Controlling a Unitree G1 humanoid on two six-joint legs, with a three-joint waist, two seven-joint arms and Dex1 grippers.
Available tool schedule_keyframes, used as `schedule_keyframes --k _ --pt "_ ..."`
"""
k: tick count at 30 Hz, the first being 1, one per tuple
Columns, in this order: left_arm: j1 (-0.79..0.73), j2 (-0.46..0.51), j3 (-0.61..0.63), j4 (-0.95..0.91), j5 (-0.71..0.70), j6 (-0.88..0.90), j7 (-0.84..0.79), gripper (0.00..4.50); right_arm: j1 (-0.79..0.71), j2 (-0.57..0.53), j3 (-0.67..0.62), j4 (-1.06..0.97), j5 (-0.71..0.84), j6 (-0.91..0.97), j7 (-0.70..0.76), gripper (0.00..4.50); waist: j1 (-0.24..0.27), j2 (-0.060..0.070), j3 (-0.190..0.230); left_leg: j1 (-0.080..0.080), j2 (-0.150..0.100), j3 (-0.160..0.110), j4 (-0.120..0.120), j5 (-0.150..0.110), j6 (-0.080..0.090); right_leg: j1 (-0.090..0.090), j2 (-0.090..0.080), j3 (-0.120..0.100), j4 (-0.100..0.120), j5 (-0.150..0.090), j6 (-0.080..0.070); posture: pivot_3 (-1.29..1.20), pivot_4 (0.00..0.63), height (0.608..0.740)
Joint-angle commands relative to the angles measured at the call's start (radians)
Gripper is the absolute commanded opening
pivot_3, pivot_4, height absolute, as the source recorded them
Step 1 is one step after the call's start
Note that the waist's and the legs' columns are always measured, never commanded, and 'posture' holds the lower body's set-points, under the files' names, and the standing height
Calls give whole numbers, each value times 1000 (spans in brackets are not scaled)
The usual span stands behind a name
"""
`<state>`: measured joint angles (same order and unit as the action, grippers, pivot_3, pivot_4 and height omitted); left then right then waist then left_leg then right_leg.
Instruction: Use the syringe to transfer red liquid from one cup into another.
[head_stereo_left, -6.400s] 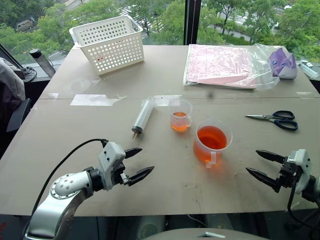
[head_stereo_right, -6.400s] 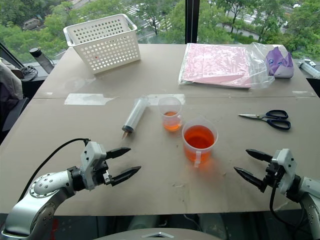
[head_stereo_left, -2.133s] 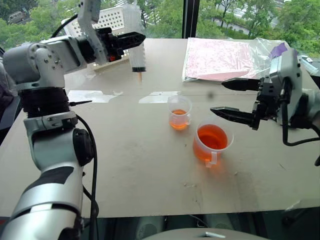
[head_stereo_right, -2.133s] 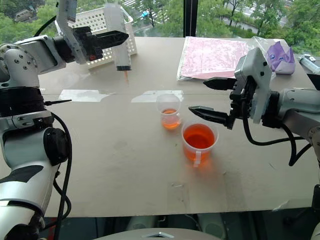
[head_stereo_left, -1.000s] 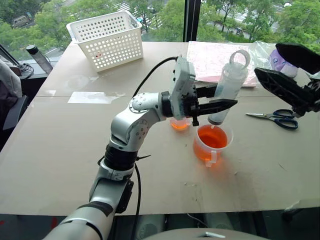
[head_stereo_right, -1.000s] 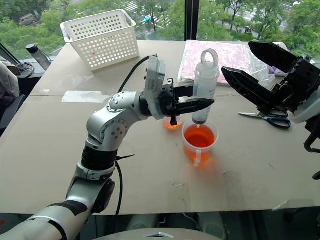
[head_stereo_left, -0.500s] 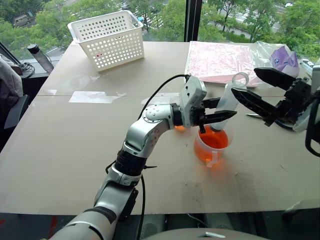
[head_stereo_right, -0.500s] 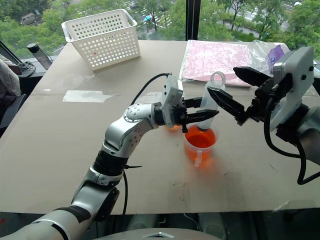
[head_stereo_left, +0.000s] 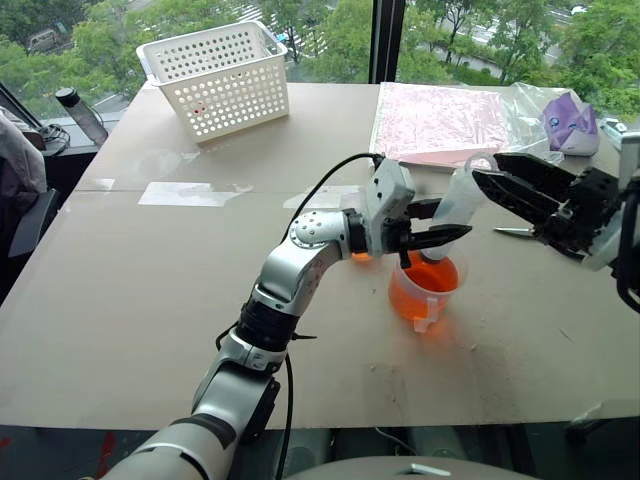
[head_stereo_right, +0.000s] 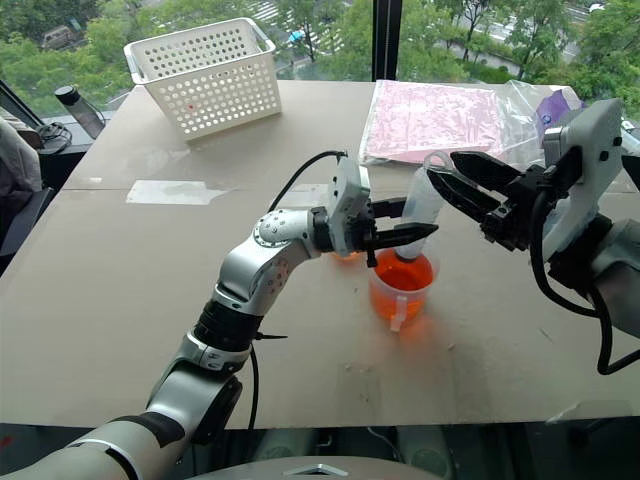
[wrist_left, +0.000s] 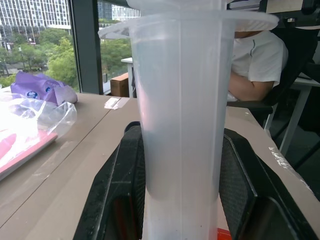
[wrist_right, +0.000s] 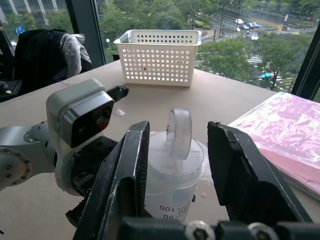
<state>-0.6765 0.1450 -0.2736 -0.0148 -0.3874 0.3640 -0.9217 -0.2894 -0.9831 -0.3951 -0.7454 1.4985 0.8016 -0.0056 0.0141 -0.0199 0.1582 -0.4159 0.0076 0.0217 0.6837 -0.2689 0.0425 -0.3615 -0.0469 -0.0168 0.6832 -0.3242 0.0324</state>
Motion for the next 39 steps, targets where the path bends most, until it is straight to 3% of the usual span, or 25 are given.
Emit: schedule_keyframes --k 1,13,18,39 --pt "-12 -14 4 -30 -7 -17 -2 1357 -3 -21 -10 -15 22 -18 -18 2143 0 0 0 0 0 0 0 0 0 0 0 0 0 0 0 0 150 740" --pt "3 13 30 -92 -64 35 -21 1357 0 -43 9 -16 49 -16 -12 2143 0 0 0 0 0 0 -1 0 0 0 0 0 -2 0 0 0 150 740" --pt "19 24 29 -111 -91 59 -43 1357 1 -39 4 -10 62 -25 -4 67 -1 0 0 0 0 0 -1 0 0 1 0 0 -3 0 0 0 150 740" --pt "41 68 13 -135 -121 104 -106 1357 30 -6 -65 27 115 -90 42 67 0 0 0 0 0 0 -1 0 0 1 0 -1 -3 0 0 0 150 740"
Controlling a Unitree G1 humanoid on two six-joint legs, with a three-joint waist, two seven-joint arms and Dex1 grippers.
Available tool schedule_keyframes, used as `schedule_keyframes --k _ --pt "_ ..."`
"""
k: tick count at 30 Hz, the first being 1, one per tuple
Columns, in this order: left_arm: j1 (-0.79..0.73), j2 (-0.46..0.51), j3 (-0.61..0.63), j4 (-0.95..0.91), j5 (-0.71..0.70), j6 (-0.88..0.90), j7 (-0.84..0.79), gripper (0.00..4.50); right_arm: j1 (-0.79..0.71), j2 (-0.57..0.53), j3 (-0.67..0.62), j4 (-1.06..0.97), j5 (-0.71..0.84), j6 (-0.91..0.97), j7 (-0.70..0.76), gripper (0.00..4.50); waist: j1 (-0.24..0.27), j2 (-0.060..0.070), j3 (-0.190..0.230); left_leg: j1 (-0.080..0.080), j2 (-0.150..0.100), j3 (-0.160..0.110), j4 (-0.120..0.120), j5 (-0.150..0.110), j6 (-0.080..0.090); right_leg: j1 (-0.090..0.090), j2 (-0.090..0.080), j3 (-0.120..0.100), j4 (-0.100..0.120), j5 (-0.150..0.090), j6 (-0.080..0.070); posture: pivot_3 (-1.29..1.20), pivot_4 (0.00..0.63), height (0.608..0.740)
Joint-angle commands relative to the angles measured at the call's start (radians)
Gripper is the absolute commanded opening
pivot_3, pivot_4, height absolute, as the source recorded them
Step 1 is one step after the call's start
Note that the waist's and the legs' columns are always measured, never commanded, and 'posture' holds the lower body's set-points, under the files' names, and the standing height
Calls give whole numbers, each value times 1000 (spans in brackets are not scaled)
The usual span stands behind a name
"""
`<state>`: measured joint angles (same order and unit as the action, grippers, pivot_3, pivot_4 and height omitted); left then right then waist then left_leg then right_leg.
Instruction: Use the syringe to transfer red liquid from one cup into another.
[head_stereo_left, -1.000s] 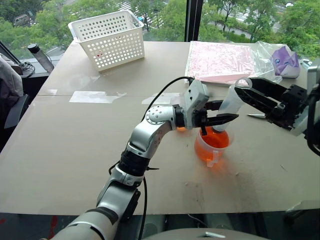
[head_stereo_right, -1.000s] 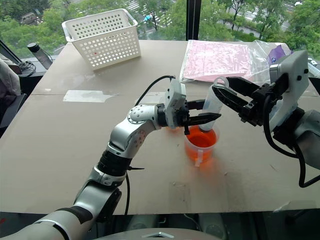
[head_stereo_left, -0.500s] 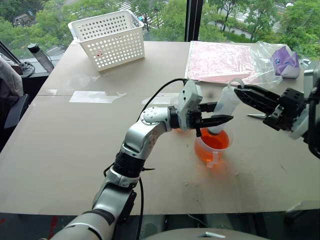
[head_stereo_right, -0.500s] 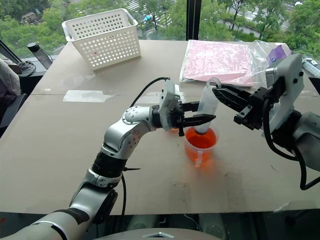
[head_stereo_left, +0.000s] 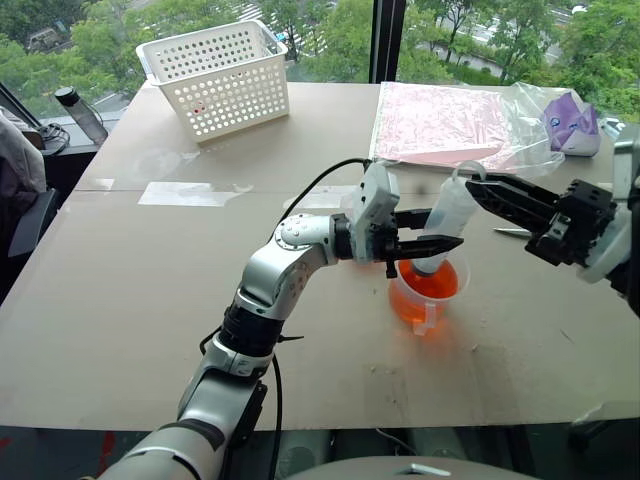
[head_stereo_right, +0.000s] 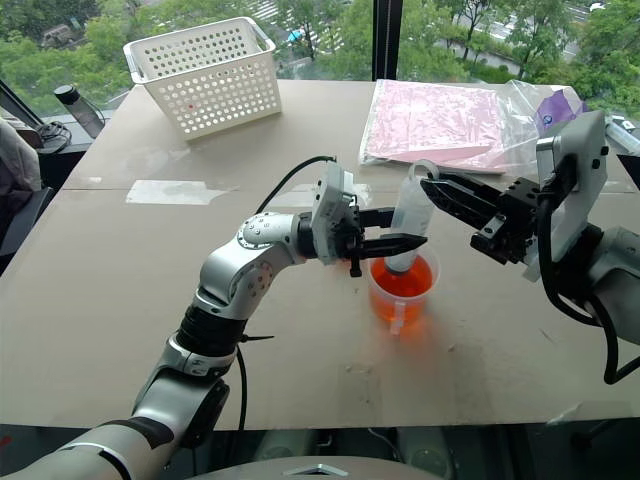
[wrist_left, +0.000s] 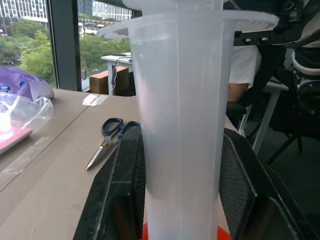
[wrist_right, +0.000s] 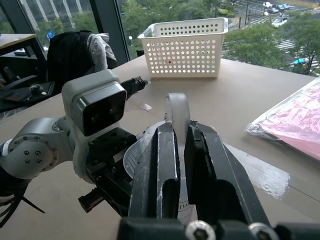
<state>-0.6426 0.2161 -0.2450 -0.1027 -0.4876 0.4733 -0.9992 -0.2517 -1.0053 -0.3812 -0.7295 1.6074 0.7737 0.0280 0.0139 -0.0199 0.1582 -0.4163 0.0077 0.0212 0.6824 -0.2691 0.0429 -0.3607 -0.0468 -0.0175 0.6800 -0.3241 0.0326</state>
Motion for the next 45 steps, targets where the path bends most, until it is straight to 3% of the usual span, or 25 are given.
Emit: schedule_keyframes --k 1,6,45 --pt "6 -2 -16 -45 -23 -6 -31 1357 2 23 -88 14 2 -63 21 67 0 0 0 0 0 0 0 0 0 0 0 0 0 0 0 0 150 740" --pt "3 1 -18 -41 -24 -10 -39 1357 71 29 -98 17 -100 -47 99 67 0 0 0 0 0 0 0 0 0 0 0 0 0 0 0 0 150 740" --pt "15 8 -31 -39 -19 -10 -25 1357 -31 76 -109 53 -41 -86 65 67 0 0 0 0 0 0 0 0 0 0 0 0 0 0 0 0 150 740"
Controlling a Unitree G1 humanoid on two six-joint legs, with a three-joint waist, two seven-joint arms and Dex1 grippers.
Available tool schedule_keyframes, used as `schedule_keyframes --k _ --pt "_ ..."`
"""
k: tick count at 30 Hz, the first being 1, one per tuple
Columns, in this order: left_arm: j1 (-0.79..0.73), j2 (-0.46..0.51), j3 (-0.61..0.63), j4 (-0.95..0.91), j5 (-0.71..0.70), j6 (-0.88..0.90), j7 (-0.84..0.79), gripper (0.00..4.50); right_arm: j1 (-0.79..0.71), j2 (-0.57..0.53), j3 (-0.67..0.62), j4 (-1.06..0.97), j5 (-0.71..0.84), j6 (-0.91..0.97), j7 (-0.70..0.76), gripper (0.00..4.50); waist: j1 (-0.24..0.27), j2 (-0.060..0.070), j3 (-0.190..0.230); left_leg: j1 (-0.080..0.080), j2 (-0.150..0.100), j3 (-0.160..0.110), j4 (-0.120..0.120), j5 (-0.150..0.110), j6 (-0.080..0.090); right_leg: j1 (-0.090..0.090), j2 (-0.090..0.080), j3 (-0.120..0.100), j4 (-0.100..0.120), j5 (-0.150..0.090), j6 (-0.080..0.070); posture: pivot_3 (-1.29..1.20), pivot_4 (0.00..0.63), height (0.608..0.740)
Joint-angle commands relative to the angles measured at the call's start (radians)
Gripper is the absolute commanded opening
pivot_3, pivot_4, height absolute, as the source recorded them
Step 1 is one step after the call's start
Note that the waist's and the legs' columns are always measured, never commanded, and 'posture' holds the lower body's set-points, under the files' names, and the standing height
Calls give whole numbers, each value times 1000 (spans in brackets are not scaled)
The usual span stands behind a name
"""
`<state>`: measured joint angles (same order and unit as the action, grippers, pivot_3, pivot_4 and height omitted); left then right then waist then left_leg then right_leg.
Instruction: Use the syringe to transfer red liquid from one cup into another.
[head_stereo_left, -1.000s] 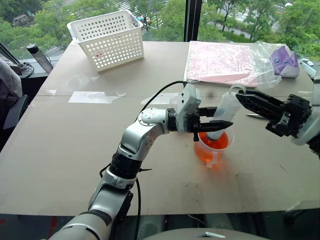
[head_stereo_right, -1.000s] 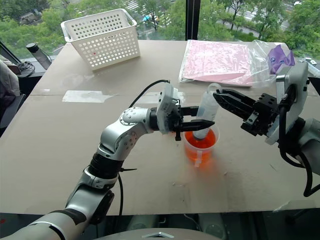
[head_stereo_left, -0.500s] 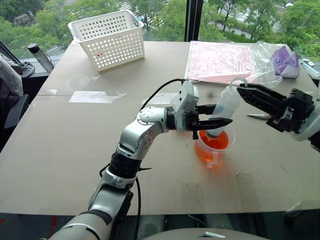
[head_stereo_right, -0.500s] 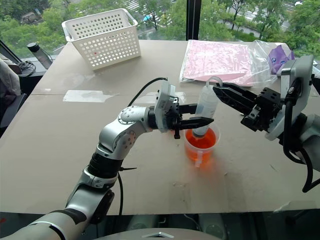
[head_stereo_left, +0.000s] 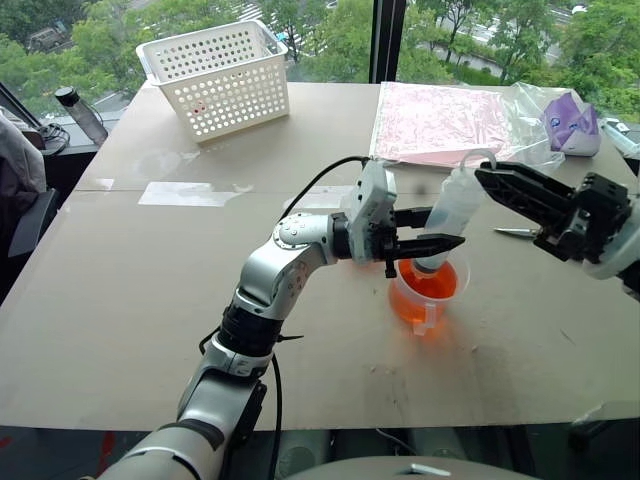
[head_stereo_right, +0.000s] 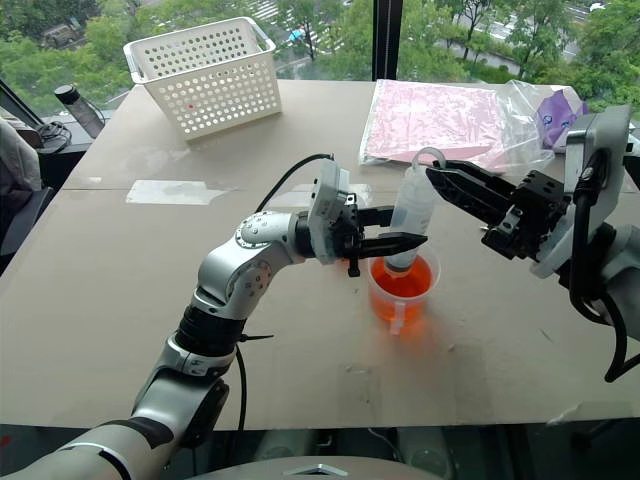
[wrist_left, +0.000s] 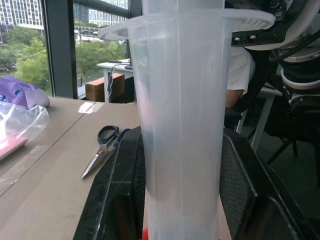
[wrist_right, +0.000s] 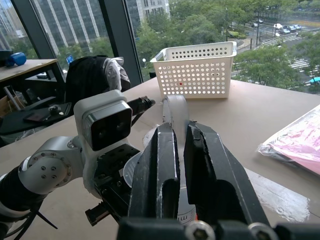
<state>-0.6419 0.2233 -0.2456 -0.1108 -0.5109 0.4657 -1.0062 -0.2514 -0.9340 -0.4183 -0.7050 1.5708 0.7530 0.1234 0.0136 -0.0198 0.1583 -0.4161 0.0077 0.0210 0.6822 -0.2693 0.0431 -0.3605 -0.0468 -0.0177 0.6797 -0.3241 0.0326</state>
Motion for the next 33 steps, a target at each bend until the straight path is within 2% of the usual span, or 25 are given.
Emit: schedule_keyframes --k 1,18,28,29,33 --pt "14 1 -30 -31 4 -2 -18 1357 -30 5 -72 29 -5 -66 -30 67 0 0 0 0 0 0 0 0 0 0 0 0 0 0 0 0 150 740" --pt "20 0 -30 -31 7 -2 -19 1357 -39 27 -80 39 -14 -79 -36 67 0 0 0 0 0 0 0 0 0 0 0 0 0 0 0 0 150 740" --pt "20 -1 -28 -30 9 -7 -18 1357 9 2 -76 23 -31 -38 17 67 0 0 0 0 0 0 0 0 0 0 0 0 0 0 0 0 150 740" --pt "20 -1 -28 -30 10 -8 -18 1357 16 -4 -74 19 -36 -33 25 848 0 0 0 0 0 0 0 0 0 0 0 0 0 0 0 0 150 740" --pt "18 -2 -26 -25 11 -14 -13 1357 25 -5 -78 20 -59 -37 27 2681 0 0 0 0 0 0 0 0 0 0 0 0 0 0 0 0 150 740"
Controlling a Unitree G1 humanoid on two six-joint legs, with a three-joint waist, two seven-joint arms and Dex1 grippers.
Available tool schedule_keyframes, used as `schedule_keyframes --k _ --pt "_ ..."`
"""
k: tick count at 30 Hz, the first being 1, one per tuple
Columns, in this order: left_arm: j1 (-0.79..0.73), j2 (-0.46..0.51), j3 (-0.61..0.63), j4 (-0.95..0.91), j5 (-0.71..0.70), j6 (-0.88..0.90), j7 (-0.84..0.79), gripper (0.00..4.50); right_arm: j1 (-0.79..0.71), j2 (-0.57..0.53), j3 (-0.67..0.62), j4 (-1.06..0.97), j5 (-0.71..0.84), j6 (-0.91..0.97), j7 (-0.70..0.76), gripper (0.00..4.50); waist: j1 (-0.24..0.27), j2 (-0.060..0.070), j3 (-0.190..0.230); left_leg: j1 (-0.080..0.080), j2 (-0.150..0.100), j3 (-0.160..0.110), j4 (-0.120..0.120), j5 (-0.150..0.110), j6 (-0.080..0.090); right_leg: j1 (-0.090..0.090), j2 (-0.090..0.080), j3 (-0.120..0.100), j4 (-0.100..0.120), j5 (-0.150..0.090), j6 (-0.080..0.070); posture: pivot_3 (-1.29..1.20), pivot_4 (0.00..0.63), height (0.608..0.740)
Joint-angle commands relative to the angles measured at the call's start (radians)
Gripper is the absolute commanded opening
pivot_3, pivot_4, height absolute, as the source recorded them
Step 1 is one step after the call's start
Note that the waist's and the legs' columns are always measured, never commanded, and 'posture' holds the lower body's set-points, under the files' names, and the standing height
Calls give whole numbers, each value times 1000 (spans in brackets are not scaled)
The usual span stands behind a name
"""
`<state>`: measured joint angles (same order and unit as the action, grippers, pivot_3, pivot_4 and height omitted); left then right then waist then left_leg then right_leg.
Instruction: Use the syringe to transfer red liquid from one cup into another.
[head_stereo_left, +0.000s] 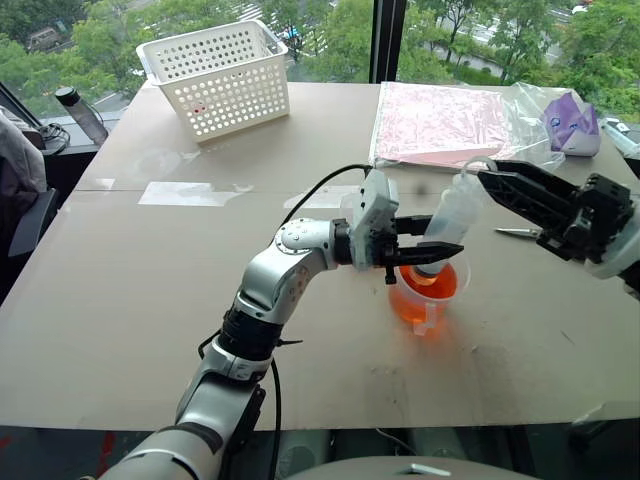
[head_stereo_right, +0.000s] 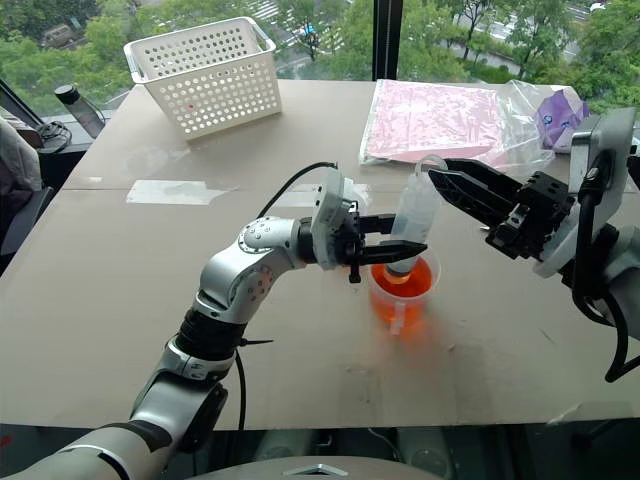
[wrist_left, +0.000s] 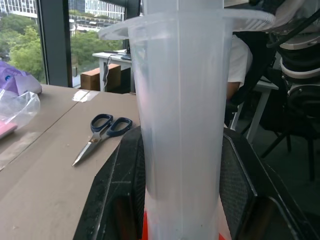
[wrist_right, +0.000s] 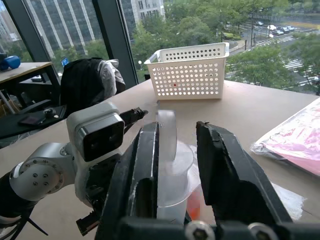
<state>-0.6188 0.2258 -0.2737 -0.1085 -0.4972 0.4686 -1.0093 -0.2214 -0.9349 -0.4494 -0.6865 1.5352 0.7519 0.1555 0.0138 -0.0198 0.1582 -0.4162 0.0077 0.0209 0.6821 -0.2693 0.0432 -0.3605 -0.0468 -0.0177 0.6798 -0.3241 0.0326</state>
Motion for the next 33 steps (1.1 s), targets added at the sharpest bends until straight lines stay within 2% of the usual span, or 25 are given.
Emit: schedule_keyframes --k 1,2,11,16,21,24,33 --pt "-6 -6 3 -25 -1 -21 -7 1357 -4 -1 -52 9 -26 -40 -16 3160 -1 0 0 0 0 0 0 0 0 0 0 0 0 0 0 0 150 740" --pt "-7 -10 7 -23 -3 -22 -3 1357 -2 -1 -60 13 -21 -42 -12 3600 -1 0 0 0 0 0 0 0 0 0 0 0 0 0 0 0 150 740" --pt "-63 -35 69 -18 -41 -9 24 1357 -1 13 -127 45 51 -74 -1 3600 1 0 0 0 0 0 0 0 0 0 0 0 0 0 0 0 150 740" --pt "-163 -75 150 -24 -116 43 82 1357 -8 28 -140 67 73 -95 -10 3600 0 0 0 0 0 0 0 0 0 0 0 0 0 0 0 0 150 740" --pt "-254 -74 211 -12 -148 86 143 1357 -13 36 -138 84 64 -103 -8 3600 -1 0 0 0 0 0 0 0 0 0 0 0 -1 0 0 0 150 740" --pt "-298 -46 245 1 -148 105 172 1357 -12 40 -130 85 57 -106 -7 3600 -1 0 0 0 0 0 0 0 0 0 0 0 0 0 0 0 150 740" --pt "-355 143 305 135 -76 54 123 1357 -28 58 -94 101 26 -106 8 3600 -1 0 0 0 0 0 0 0 0 0 1 0 0 0 0 0 150 740"
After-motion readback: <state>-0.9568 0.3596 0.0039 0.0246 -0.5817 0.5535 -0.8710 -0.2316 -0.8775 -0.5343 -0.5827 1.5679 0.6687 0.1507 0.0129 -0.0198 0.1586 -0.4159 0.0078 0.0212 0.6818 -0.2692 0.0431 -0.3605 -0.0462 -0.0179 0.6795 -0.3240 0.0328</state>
